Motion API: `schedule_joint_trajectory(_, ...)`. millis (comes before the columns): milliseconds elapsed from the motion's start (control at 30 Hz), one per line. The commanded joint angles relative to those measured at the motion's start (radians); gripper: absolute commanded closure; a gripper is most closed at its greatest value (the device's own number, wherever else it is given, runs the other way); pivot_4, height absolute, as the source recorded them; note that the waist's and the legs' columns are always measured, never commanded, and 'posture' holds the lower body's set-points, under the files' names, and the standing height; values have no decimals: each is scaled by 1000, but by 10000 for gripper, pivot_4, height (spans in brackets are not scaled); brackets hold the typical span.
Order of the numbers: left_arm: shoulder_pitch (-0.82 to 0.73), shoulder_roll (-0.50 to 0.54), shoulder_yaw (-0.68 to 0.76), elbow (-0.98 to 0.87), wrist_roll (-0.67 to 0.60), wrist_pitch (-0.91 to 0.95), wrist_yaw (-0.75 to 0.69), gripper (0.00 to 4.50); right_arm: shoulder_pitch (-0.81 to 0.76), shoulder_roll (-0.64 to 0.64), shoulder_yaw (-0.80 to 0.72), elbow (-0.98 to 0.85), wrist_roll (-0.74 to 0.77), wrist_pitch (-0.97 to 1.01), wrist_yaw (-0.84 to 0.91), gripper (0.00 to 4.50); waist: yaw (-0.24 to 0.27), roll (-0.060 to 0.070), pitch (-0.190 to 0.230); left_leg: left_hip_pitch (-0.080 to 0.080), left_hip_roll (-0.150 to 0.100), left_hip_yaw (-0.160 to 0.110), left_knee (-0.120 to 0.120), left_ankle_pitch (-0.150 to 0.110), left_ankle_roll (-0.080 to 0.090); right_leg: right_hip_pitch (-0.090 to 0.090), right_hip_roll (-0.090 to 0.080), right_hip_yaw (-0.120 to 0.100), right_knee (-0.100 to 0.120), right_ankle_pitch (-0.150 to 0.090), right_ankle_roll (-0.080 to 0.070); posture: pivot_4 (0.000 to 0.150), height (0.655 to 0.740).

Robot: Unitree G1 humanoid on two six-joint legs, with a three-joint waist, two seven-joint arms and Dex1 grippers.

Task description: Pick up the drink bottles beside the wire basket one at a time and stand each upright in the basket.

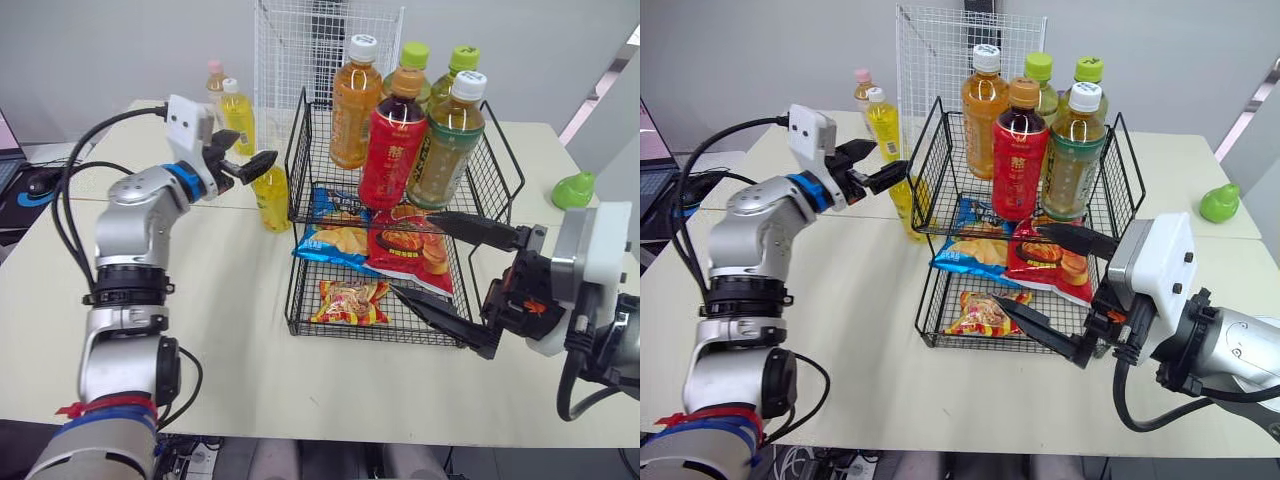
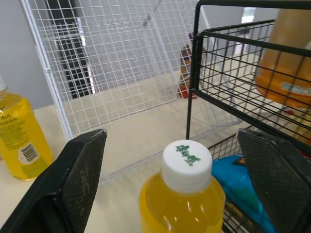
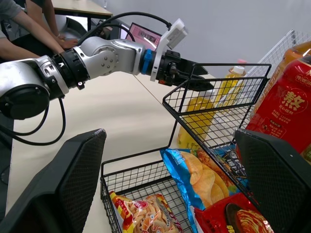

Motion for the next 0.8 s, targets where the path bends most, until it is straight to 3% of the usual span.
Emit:
schedule_joint_trajectory(33,10,-50,-15,-45,49,-45,126,513,-22,-13,0,-21,10,-21,-13,0,0,0,0,0,0,0,0,0,0,0,0,0,0,0,0,1500,7360)
schedule_joint_trajectory(233,31,-109,-21,-82,64,-23,222,513,-37,-15,17,-19,10,-23,-25,0,0,0,0,0,0,0,0,0,0,0,0,0,0,0,0,1500,7360)
schedule_joint_trajectory(333,44,-118,-25,-110,56,-8,226,5753,-42,-12,21,-19,12,-23,-33,0,0,0,0,0,0,0,0,0,0,0,0,0,0,0,0,1500,7360)
schedule_joint_trajectory(633,68,-128,-20,-172,39,24,238,31373,-45,-5,38,-18,-7,-25,-36,0,0,0,0,0,0,0,0,0,0,0,0,0,0,0,0,1500,7360)
schedule_joint_trajectory(800,90,-102,-13,-235,25,46,220,31285,-37,-7,35,-17,-24,-26,-26,0,0,0,0,0,0,0,0,0,0,0,0,0,0,0,0,1500,7360)
